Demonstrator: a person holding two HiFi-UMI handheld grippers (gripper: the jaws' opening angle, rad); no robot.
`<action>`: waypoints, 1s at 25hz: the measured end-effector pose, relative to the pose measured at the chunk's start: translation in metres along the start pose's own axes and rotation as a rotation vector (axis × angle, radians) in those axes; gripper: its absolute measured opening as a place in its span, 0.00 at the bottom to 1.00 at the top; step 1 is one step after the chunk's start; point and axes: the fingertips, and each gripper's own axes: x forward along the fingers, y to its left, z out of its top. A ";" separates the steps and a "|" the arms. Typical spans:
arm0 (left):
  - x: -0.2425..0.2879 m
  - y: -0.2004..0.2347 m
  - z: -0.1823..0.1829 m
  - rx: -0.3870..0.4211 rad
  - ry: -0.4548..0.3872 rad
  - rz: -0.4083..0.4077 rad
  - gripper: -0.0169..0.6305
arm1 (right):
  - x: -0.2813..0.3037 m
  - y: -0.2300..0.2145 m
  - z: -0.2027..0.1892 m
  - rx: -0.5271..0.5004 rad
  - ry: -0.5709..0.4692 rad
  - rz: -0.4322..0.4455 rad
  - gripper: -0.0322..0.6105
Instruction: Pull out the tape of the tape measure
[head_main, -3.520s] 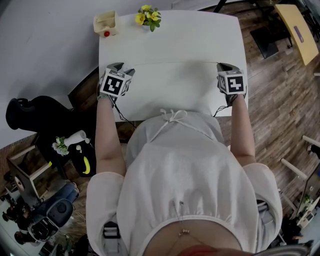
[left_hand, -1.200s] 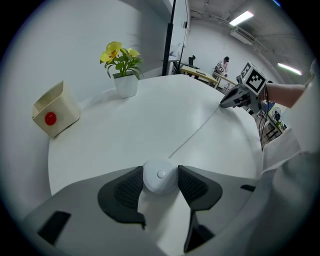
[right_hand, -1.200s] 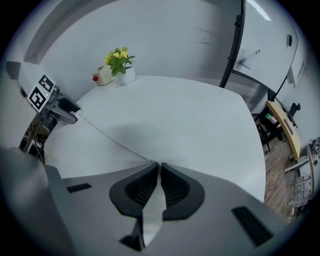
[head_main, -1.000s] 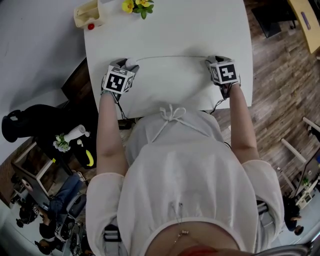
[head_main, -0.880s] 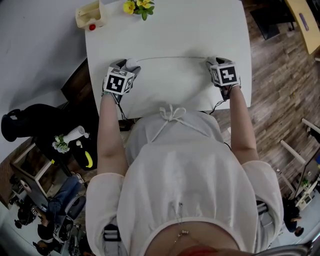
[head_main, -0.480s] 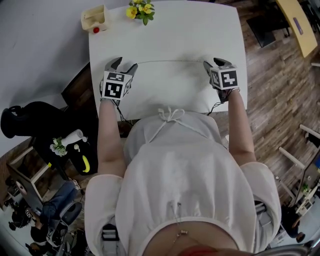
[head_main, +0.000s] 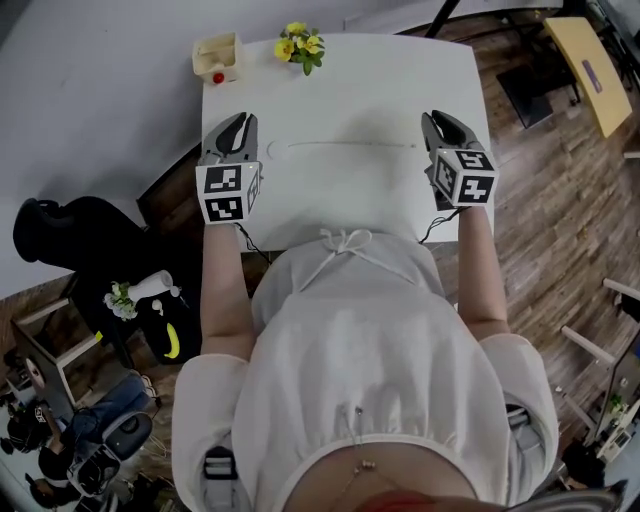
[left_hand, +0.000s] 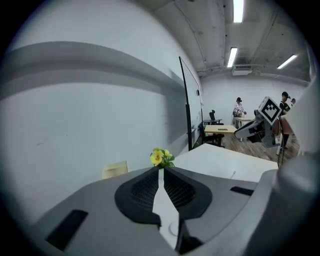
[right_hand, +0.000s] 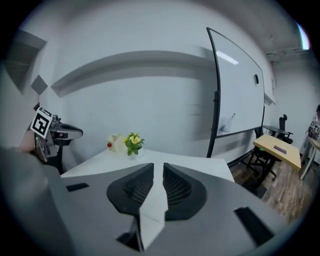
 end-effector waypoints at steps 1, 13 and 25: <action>-0.006 0.001 0.010 0.000 -0.035 0.006 0.09 | -0.005 0.003 0.010 -0.004 -0.043 -0.003 0.13; -0.067 -0.024 0.075 0.050 -0.300 -0.088 0.06 | -0.051 0.049 0.059 -0.166 -0.311 0.131 0.06; -0.084 -0.028 0.075 0.042 -0.319 -0.117 0.06 | -0.065 0.064 0.065 -0.181 -0.348 0.177 0.05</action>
